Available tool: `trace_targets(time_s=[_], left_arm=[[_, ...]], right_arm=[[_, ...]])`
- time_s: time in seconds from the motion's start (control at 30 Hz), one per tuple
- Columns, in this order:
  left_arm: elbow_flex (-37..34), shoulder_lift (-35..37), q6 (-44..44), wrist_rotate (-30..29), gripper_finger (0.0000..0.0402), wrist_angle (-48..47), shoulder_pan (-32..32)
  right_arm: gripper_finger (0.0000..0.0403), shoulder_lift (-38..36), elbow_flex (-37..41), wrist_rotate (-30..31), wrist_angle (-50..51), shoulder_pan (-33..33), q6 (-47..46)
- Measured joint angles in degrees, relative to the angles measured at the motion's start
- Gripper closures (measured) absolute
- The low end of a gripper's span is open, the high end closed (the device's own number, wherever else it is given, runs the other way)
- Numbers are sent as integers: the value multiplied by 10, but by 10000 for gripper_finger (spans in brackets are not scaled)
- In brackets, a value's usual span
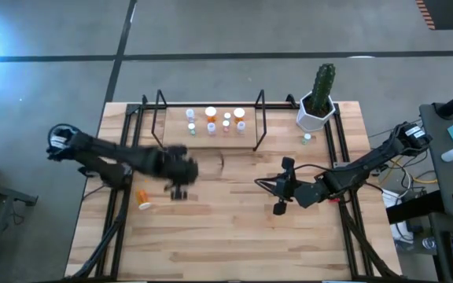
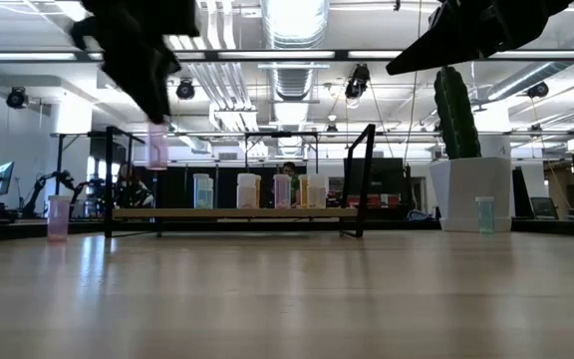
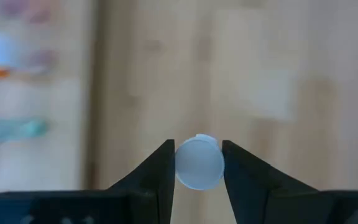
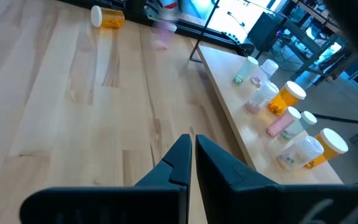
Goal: Pick and place medicine bottles onto shelf by color
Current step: Put the bottom pink pill bottle on the shelf
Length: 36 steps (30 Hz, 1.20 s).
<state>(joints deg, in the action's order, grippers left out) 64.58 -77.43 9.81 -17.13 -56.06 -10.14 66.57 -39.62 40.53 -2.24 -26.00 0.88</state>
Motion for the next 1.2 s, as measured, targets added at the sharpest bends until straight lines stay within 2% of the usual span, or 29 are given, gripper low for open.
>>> trace_targets(time_s=[0.23,0.4,0.53,0.83,1.2], left_arm=[[-15,16,-86,7,305,39,236],[-16,-4,-116,20,305,41,335],[-16,-24,-122,21,305,47,370],[-17,-65,-152,19,305,72,402],[-19,-66,-166,24,305,96,436]], right_arm=[[390,0,0,0,0,0,1],[390,0,0,0,0,0,4],[390,0,0,0,0,0,5],[390,0,0,0,0,0,4],[390,0,0,0,0,0,5]])
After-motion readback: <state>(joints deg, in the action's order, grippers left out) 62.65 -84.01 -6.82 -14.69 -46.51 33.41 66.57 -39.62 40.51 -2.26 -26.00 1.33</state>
